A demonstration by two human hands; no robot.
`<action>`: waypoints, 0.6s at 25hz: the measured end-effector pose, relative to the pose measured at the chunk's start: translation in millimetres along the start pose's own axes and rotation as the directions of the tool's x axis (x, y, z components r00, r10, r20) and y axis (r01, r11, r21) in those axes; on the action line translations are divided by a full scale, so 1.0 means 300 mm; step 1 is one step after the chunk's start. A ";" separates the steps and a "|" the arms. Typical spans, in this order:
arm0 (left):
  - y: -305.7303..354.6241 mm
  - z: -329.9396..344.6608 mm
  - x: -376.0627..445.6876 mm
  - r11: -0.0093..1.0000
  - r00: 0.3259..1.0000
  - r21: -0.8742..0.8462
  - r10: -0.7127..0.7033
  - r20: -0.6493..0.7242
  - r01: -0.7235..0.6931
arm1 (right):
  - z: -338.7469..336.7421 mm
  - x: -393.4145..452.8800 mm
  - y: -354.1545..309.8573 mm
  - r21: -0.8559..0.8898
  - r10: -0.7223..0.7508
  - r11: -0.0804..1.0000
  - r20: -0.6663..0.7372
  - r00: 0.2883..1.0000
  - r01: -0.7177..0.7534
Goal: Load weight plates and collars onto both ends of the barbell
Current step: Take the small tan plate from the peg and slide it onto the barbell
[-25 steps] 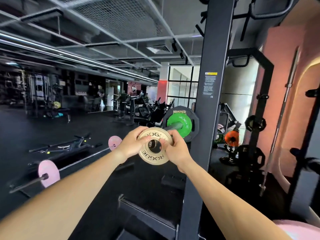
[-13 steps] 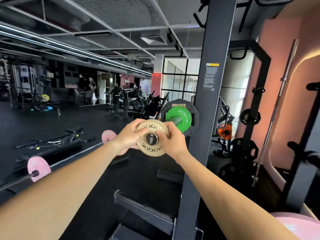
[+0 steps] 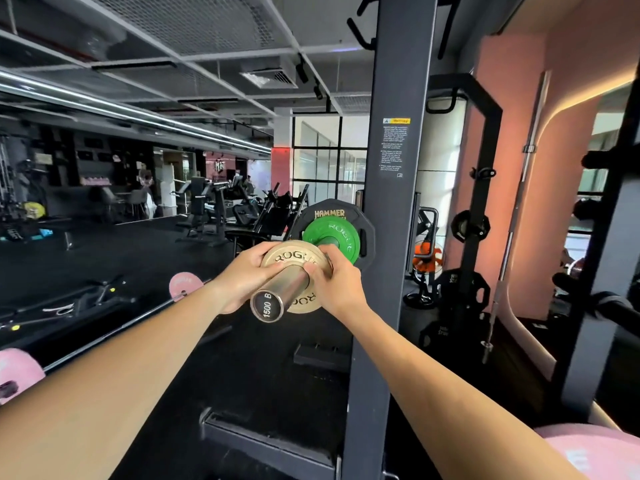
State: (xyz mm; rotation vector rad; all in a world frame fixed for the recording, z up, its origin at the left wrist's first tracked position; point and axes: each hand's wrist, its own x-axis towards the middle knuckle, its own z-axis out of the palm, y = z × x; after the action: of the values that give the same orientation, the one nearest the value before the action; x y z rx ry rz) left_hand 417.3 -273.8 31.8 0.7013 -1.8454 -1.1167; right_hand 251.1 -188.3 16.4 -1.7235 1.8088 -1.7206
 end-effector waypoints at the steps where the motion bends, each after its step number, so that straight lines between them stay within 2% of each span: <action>1: -0.017 0.003 0.035 0.999 1.000 0.025 0.021 0.022 -0.022 | 0.001 0.031 0.025 -0.001 0.000 1.000 -0.008 1.000 0.000; 5: -0.093 0.035 0.199 0.978 0.994 0.176 0.106 0.021 -0.108 | 0.006 0.175 0.135 -0.048 -0.003 0.999 -0.025 1.000 0.002; 12: -0.212 0.113 0.478 0.959 0.983 0.265 0.134 -0.125 -0.097 | 0.028 0.385 0.313 -0.076 0.014 0.997 -0.102 0.995 -0.022; 15: -0.234 0.136 0.563 0.959 0.977 0.271 0.129 -0.169 -0.080 | 0.039 0.448 0.360 -0.139 0.036 0.989 -0.120 0.992 -0.053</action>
State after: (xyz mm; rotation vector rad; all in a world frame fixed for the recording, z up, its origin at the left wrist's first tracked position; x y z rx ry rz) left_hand 302.4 -421.3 22.3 0.8187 -1.8636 -0.7185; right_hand 145.7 -325.3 10.5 -1.6489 2.0500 -1.7489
